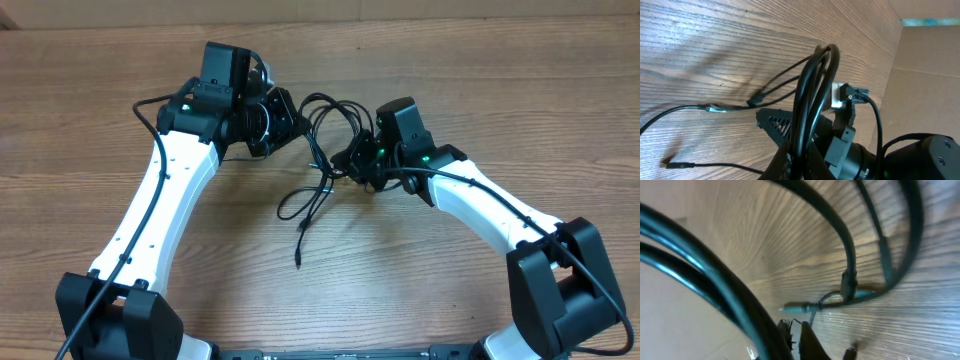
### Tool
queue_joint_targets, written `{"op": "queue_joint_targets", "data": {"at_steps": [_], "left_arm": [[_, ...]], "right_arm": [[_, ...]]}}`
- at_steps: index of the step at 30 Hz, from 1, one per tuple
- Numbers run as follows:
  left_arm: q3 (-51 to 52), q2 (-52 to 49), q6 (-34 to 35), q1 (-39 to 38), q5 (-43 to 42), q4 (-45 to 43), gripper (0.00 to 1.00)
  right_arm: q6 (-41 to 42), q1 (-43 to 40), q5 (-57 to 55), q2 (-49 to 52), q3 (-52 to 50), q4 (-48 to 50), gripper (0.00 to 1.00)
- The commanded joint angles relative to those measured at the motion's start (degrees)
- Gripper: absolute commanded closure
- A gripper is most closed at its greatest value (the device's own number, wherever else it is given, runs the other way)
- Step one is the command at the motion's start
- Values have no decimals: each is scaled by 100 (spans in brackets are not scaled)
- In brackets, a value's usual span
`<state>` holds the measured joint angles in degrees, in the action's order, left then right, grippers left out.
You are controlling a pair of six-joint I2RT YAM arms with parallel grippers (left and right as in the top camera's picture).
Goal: Untangle cables
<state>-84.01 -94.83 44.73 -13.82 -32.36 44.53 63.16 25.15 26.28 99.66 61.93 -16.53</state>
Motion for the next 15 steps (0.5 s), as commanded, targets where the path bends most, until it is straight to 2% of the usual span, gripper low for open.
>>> {"op": "queue_joint_targets", "data": {"at_steps": [1,2,3,4,6,8,11,15], "left_arm": [[-48,2,-258,0,149,7,91],[-50,2,-310,0,146,26,83],[-48,2,-326,0,146,63,64],[-48,2,-326,0,144,79,55],[-48,2,-323,0,144,116,46],[-48,2,-326,-24,144,236,38],[-48,-2,-321,-46,208,428,37],[-48,-4,-212,-46,658,826,46]], "right_arm": [[-348,-15,-225,15,144,44,96],[-376,-15,-227,11,146,42,96],[-474,-15,-227,-4,149,46,96],[-540,-15,-227,-24,149,46,96],[-866,-15,-227,-55,153,90,96],[-1598,-15,-229,-81,157,129,96],[-1912,-15,-229,-81,157,127,96],[-2026,-15,-225,-81,157,131,96]]}}
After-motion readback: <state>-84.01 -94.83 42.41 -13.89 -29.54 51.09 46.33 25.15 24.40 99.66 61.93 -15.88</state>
